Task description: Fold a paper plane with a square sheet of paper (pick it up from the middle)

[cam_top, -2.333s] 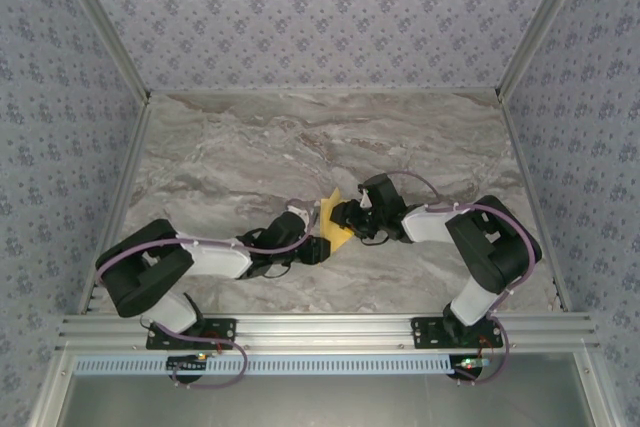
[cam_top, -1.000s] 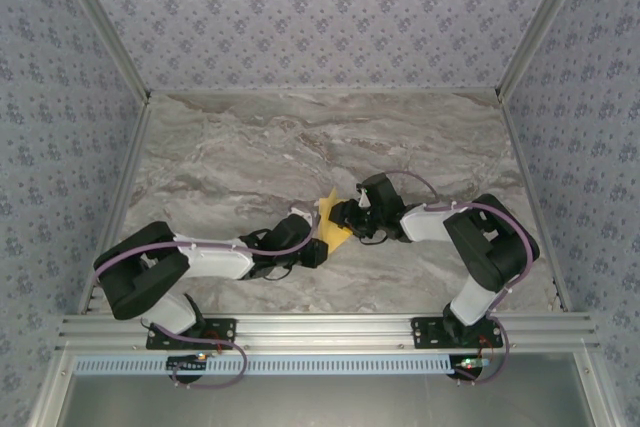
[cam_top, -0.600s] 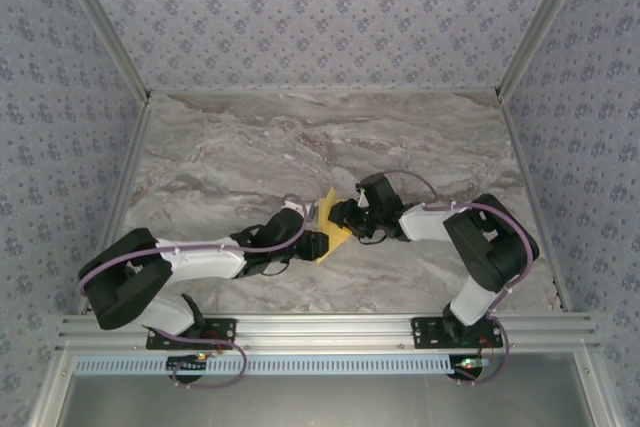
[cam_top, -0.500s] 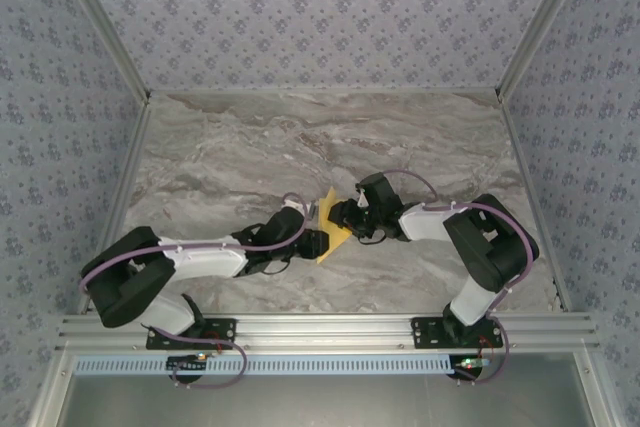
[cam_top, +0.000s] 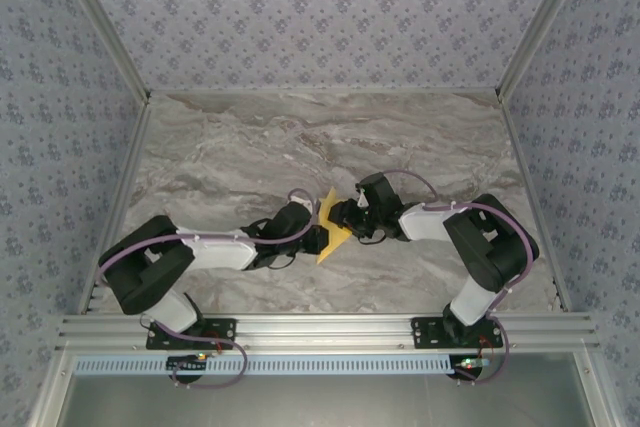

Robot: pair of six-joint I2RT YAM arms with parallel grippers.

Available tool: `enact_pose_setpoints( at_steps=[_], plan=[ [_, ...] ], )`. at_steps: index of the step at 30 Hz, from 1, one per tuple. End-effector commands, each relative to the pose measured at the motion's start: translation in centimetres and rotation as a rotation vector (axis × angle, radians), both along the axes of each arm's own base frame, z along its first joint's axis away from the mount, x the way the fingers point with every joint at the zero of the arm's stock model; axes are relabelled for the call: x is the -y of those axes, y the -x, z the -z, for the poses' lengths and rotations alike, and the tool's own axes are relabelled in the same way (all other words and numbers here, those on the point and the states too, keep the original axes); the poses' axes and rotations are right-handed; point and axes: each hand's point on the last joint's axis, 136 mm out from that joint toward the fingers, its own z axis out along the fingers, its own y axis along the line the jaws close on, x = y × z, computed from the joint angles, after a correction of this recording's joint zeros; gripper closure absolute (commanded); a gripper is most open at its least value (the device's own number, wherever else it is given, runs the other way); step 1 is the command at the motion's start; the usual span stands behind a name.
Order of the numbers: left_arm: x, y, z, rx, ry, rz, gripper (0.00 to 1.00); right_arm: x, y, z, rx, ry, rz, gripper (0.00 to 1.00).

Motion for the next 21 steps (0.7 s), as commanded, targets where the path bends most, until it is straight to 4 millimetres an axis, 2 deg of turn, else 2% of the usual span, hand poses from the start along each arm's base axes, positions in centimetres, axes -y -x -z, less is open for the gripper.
enact_pose_setpoints(
  at_steps=[1,5,10,21],
  plan=[
    [0.9,-0.6,-1.0,0.013,0.049,0.036,0.91,1.1,1.1,1.0,-0.022,0.065,-0.011,0.54],
    [1.3,-0.1,-1.2,-0.022,0.091,0.101,0.94,1.1,1.2,-1.0,0.056,0.026,-0.071,0.54],
    [1.2,0.1,-1.1,-0.073,0.107,0.144,0.95,1.1,1.4,-2.5,0.117,0.0,-0.132,0.53],
    [1.1,0.2,0.1,-0.132,0.047,0.221,0.96,0.8,0.9,-2.2,0.115,0.019,-0.153,0.48]
  ],
)
